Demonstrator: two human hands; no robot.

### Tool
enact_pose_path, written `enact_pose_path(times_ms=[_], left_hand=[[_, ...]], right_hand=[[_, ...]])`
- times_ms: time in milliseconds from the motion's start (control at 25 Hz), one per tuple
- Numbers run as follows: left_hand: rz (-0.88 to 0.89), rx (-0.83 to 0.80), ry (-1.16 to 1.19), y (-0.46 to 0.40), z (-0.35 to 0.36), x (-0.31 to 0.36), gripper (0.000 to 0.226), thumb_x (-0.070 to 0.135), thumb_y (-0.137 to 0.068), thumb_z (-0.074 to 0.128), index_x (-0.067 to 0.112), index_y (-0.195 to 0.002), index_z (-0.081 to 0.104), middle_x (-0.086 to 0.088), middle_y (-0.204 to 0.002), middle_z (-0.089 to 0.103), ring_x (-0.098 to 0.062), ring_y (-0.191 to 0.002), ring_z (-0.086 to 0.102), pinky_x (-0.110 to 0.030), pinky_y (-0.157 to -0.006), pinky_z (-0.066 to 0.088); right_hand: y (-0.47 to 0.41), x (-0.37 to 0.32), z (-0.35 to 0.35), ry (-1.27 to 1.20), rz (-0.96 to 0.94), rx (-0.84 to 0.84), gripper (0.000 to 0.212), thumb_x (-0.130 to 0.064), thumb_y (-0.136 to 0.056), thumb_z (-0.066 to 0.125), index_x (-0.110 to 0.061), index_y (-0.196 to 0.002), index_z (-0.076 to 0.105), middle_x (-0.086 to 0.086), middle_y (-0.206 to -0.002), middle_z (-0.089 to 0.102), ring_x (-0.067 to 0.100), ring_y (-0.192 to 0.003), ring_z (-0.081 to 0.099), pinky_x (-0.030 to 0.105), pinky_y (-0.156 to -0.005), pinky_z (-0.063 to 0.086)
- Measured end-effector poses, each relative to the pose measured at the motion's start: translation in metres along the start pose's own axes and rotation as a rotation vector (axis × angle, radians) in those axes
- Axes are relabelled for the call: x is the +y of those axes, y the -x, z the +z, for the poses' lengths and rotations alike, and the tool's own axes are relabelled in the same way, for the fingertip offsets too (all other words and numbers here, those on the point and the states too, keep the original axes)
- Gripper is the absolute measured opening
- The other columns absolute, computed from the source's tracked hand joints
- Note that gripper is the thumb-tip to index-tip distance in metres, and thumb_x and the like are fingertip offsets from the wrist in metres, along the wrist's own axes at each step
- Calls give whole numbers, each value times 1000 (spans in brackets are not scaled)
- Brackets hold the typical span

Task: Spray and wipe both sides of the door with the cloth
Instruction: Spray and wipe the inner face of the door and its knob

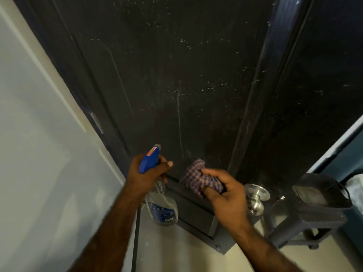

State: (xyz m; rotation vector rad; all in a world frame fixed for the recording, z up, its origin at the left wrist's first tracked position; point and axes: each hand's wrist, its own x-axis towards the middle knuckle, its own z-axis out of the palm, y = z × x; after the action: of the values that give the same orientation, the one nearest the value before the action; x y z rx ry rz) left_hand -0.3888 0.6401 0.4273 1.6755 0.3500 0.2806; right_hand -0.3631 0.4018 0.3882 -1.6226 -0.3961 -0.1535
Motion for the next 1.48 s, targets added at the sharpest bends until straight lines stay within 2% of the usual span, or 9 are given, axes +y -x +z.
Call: enact_pose_path(times_ms=[200,320,440,560,640,840,1080,1280,1480], left_hand=[[122,132,-34,-24,-40,35,21,4,-89,76,-9,-103,67,-24,-80,71,-28,-64,71,-33,-62,59],[190,252,-10,-44,-85,57,37,6,-88,77,-12,-116,61,-24,-83,72,-29,-63,73,-33,-60,61],[241,324,-7,-66,-137,96,46,18,-89,79,-8,-122,59,-19,-81,73,-23,-63,74,-32,-61,62],[396,282,-17,-79,-171,158,34,26,-82,82,-1,-97,70,-22,-71,68,-29,-57,68,-35,-57,59],[487,242,-21,-83,-183,198,24,25,-80,80,3,-82,72,-27,-67,67,-36,-52,64,-43,-57,56],[605,257,39,-97,-208,289,18,10,-91,76,-4,-82,68,-21,-78,75,-30,-48,59,-41,-61,55],[645,217,104,-105,-219,377,15,18,-90,78,5,-90,70,-18,-85,78,-23,-51,62,-32,-53,58],[683,125,128,-120,-221,428,20,19,-90,77,4,-101,68,-16,-84,78,-21,-51,62,-34,-55,59],[671,64,141,-130,-210,460,31,18,-88,80,6,-112,65,-16,-85,78,-22,-52,62,-39,-62,58]], right_hand=[[-68,-46,72,-5,-195,-24,52,12,-81,79,-18,-123,74,-9,-109,77,-1,-96,75,13,-83,57],[-105,-78,116,160,-403,2,31,-16,-87,84,-18,-115,73,-10,-95,74,6,-82,73,33,-70,63],[-152,-134,151,410,-718,-20,20,-27,-88,79,-19,-105,74,-1,-107,68,20,-98,63,41,-80,53],[-197,-204,168,672,-996,93,25,-35,-89,68,-21,-110,74,5,-114,60,26,-107,54,41,-86,38],[-221,-245,178,708,-1071,83,31,-31,-91,62,-20,-119,72,6,-113,60,27,-101,57,42,-83,46],[-268,-347,185,851,-1308,230,35,-28,-93,63,-16,-125,66,16,-133,57,19,-93,51,32,-62,45],[-302,-461,162,1210,-1336,466,51,-29,-86,60,-19,-136,54,25,-159,37,39,-99,63,39,-60,43],[-340,-512,133,1447,-1392,586,30,-20,-77,82,-3,-100,74,26,-130,54,40,-95,59,45,-69,53],[-365,-533,114,1429,-1400,631,26,-18,-87,54,-2,-89,74,21,-117,55,36,-94,56,47,-80,55]])
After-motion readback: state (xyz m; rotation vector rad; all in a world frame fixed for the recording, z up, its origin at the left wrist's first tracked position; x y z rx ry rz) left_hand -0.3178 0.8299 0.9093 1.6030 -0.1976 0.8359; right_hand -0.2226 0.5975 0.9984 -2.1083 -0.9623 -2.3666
